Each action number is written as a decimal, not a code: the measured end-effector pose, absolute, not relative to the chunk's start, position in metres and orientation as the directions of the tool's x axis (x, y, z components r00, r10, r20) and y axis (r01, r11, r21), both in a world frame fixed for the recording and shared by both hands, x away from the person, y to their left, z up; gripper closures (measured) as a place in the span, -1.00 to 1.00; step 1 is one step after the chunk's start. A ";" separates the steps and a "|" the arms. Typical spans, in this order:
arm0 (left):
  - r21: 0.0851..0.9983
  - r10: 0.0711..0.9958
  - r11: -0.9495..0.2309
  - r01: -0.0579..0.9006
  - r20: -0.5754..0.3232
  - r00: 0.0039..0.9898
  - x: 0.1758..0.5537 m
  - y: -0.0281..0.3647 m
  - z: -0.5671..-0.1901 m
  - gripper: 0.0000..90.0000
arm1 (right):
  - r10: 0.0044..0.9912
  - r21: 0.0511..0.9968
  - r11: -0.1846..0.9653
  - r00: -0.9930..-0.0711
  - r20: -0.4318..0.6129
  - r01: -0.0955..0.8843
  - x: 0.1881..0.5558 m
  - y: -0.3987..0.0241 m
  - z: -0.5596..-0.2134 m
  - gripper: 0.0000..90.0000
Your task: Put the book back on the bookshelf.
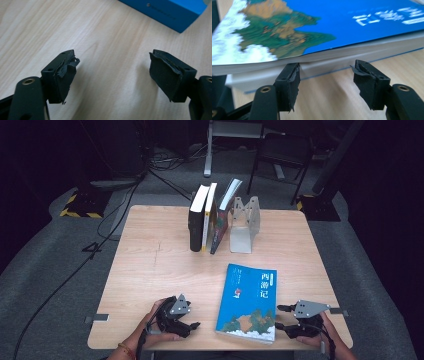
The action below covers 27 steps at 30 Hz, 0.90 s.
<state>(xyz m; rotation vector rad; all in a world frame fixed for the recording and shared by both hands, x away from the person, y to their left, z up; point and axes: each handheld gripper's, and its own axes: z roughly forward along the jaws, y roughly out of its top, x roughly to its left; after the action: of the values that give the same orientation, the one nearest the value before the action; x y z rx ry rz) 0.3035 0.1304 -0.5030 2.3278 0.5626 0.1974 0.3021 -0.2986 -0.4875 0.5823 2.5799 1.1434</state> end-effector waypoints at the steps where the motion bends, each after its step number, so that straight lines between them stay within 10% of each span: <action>1: 0.686 0.450 -0.644 0.339 -0.019 0.893 0.304 0.130 -0.503 -0.56 | 0.458 0.751 0.610 -0.886 -0.073 0.254 0.302 -0.299 -0.488 -0.15; 27: 0.677 0.397 -0.679 0.284 0.014 0.918 0.307 0.092 -0.502 -0.69 | 0.493 0.761 0.602 -0.862 -0.117 0.241 0.303 -0.273 -0.479 -0.27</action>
<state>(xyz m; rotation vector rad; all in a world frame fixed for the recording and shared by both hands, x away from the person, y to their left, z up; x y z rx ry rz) 0.3068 0.0918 -0.5022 2.3596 0.4823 0.2067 0.3028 -0.2726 -0.4788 0.5955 2.5168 1.1272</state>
